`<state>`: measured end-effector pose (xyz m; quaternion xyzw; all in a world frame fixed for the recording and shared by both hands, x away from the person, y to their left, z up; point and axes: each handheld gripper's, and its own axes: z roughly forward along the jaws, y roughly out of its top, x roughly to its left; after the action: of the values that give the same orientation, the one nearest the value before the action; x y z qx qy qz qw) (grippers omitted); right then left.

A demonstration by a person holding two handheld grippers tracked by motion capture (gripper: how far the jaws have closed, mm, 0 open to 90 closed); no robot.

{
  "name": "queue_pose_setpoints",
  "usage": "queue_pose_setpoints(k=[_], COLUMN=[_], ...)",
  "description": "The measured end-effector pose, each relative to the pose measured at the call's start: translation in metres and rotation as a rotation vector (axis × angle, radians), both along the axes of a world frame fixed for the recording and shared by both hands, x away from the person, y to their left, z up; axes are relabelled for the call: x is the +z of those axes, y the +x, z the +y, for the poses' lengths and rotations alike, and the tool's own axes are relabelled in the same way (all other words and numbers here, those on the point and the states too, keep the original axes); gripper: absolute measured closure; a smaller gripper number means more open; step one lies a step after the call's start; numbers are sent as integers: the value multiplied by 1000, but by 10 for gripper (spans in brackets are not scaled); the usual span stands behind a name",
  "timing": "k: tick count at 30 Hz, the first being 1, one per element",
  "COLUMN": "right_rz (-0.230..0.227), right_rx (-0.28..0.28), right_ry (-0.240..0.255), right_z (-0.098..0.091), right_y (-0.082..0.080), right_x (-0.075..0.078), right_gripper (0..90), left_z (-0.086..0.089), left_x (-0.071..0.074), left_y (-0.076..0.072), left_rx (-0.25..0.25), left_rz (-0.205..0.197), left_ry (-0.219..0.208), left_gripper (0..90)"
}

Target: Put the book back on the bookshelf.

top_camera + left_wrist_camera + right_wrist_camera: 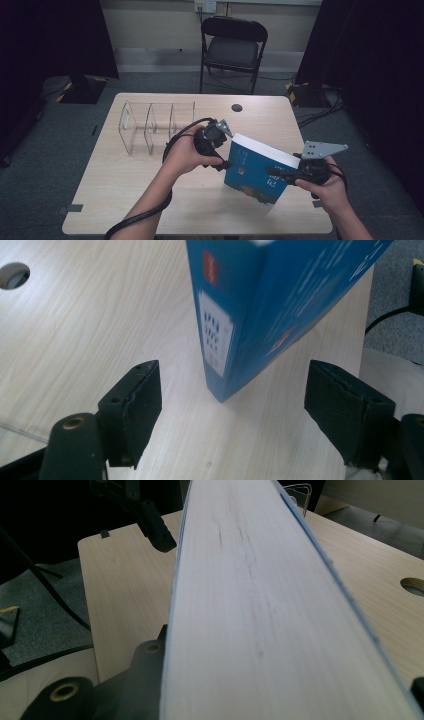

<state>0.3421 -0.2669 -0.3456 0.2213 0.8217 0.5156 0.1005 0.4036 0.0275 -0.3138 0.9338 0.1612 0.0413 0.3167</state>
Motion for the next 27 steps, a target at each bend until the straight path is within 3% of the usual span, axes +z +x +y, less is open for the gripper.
queue_pose_setpoints(k=[17,27], right_rz=[-2,-15], right_rx=[-4,12], right_ry=[-18,-1], right_z=[2,0], right_y=[-5,-8], right_x=[0,-4], right_gripper=[592,562], left_z=[-32,-32], left_x=[5,6], left_y=[4,2], left_rx=[-81,-93], left_rz=[-19,-31], left_ry=[-25,-23], left_gripper=[256,325])
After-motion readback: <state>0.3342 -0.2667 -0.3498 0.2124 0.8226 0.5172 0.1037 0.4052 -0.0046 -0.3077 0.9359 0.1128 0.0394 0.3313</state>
